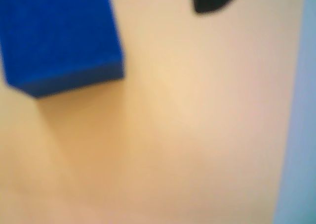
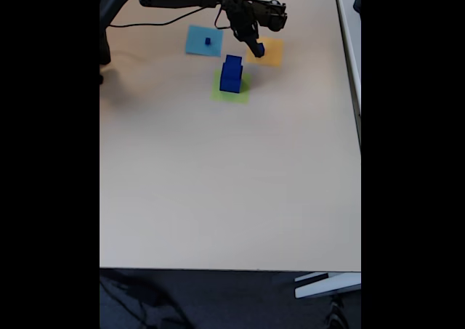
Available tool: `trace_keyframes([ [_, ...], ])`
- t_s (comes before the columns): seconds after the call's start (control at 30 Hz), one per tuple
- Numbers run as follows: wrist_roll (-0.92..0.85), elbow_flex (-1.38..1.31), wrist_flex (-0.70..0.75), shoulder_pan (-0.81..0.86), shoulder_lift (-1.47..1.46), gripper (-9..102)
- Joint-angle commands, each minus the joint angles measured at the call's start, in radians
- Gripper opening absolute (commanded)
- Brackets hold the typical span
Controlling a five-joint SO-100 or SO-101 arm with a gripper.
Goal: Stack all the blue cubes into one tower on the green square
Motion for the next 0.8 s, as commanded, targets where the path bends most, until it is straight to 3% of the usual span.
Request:
trace_keyframes([
  [0.0,-0.012,-0.066,-0.021,0.002,0.015,27],
  [0.57,-0.035,-0.083,-0.021,0.006,-0.025,24],
  [0.77,-0.034,-0.081,-0.020,0.008,-0.023,17],
])
